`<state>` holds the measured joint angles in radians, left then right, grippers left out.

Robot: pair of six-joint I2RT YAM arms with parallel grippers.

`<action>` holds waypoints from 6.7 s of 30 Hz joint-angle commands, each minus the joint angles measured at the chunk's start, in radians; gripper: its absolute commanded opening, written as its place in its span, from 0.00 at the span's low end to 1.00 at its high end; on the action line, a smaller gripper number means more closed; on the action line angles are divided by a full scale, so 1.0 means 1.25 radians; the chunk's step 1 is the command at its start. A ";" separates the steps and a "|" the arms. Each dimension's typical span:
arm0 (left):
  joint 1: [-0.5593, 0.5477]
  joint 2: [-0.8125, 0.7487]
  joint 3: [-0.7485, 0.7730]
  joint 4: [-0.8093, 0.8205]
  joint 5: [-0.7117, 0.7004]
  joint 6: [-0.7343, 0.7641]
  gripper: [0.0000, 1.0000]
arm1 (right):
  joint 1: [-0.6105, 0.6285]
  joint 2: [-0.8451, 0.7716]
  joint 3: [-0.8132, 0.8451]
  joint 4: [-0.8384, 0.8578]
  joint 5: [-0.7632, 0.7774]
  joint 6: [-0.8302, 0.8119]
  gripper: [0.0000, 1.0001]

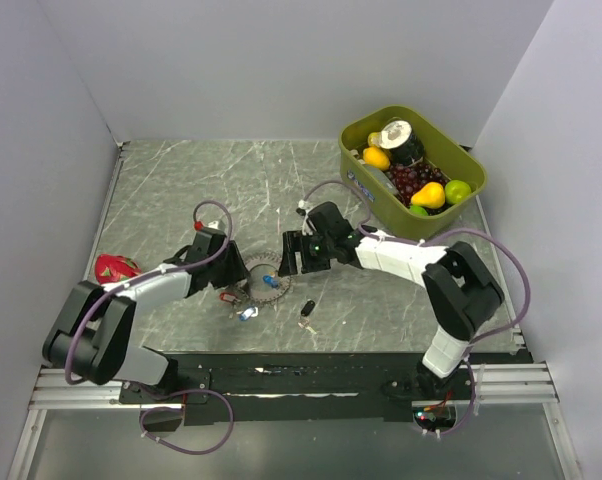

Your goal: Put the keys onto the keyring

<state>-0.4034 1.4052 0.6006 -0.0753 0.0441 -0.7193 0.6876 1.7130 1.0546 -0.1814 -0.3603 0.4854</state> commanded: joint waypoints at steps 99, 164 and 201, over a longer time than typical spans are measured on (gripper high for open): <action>-0.005 -0.481 0.155 0.082 0.719 0.236 0.62 | 0.044 -0.433 0.020 -0.011 -0.331 -0.350 0.00; -0.196 -0.483 0.101 0.269 0.635 0.329 0.01 | 0.012 -0.609 -0.046 0.186 -0.352 -0.139 0.55; -0.198 -0.823 -0.057 0.243 0.713 0.908 0.01 | -0.081 -0.662 -0.120 0.220 -0.365 -0.104 1.00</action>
<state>-0.6472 0.3756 0.4946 0.2035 0.9054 0.3523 0.5945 0.8806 0.8879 0.0517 -0.7910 0.3588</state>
